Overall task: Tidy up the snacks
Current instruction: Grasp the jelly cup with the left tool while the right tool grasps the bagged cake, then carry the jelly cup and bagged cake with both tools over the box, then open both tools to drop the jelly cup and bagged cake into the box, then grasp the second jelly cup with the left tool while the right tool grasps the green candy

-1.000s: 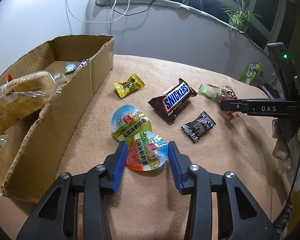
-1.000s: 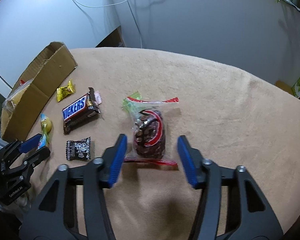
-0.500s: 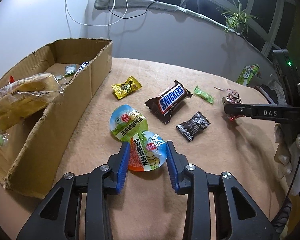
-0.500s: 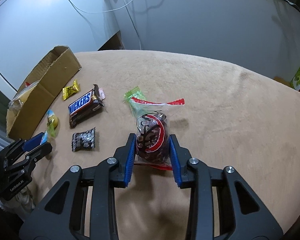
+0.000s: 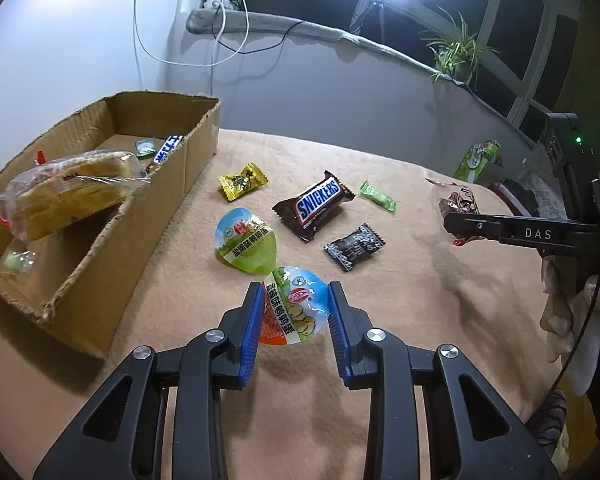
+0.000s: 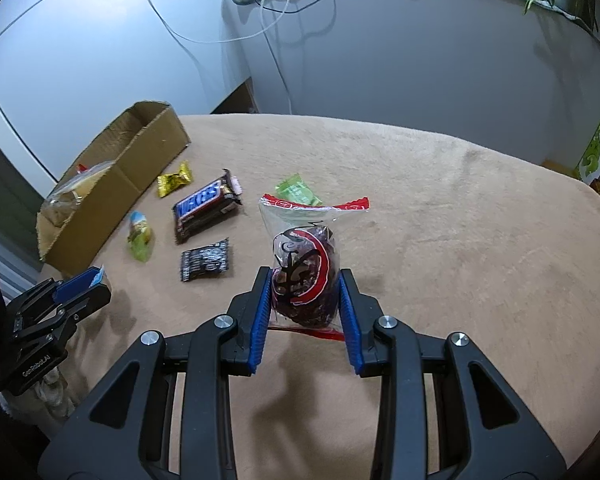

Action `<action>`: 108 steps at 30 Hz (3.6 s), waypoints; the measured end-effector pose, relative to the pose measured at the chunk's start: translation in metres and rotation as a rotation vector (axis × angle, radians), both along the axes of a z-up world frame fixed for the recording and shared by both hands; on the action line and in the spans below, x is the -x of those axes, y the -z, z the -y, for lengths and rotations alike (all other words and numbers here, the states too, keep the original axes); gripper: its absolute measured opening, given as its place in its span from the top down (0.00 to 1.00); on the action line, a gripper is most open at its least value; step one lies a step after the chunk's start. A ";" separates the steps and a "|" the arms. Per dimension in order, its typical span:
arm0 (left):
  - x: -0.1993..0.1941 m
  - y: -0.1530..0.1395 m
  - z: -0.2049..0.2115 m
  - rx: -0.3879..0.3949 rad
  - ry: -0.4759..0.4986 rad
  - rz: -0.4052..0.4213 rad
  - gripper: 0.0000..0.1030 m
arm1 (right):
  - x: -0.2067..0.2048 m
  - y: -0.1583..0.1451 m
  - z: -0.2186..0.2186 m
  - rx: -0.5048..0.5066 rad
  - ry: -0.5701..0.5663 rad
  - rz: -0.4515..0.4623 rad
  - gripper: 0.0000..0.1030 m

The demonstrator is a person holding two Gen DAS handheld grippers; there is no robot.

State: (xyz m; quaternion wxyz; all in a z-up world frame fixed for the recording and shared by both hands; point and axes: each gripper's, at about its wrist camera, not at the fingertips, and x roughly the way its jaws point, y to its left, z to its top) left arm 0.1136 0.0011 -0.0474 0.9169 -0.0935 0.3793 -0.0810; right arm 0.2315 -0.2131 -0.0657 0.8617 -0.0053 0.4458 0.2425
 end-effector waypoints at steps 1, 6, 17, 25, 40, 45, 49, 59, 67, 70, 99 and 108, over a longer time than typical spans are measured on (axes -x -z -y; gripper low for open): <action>0.003 -0.002 0.000 0.002 0.001 0.005 0.71 | 0.003 -0.004 -0.001 0.001 -0.004 0.009 0.68; 0.014 -0.015 -0.003 0.015 -0.001 0.036 0.71 | 0.015 -0.017 -0.008 -0.002 -0.025 0.038 0.68; 0.034 -0.039 -0.036 0.042 -0.053 0.102 0.71 | 0.020 -0.048 -0.044 -0.024 -0.083 0.081 0.68; 0.043 -0.056 -0.079 0.032 -0.122 0.147 0.71 | 0.016 -0.074 -0.089 -0.033 -0.145 0.127 0.68; 0.036 -0.056 -0.140 0.020 -0.236 0.178 0.71 | -0.010 -0.094 -0.188 -0.011 -0.265 0.158 0.67; 0.032 -0.052 -0.153 0.019 -0.260 0.171 0.71 | -0.021 -0.087 -0.218 0.009 -0.296 0.147 0.68; 0.027 -0.050 -0.163 0.020 -0.280 0.169 0.71 | -0.029 -0.079 -0.236 0.019 -0.314 0.126 0.67; 0.013 -0.042 -0.174 0.014 -0.290 0.148 0.71 | -0.044 -0.059 -0.264 0.020 -0.339 0.078 0.67; 0.009 -0.042 -0.176 0.051 -0.295 0.136 0.44 | -0.042 -0.058 -0.268 -0.005 -0.356 0.089 0.25; 0.013 -0.045 -0.174 0.040 -0.304 0.151 0.40 | -0.038 -0.065 -0.263 -0.021 -0.348 0.114 0.22; 0.042 -0.071 -0.125 0.013 -0.214 0.205 0.40 | 0.006 -0.096 -0.159 -0.053 -0.225 0.184 0.22; 0.047 -0.070 -0.081 0.024 -0.100 0.216 0.40 | 0.024 -0.072 -0.076 -0.109 -0.093 0.145 0.22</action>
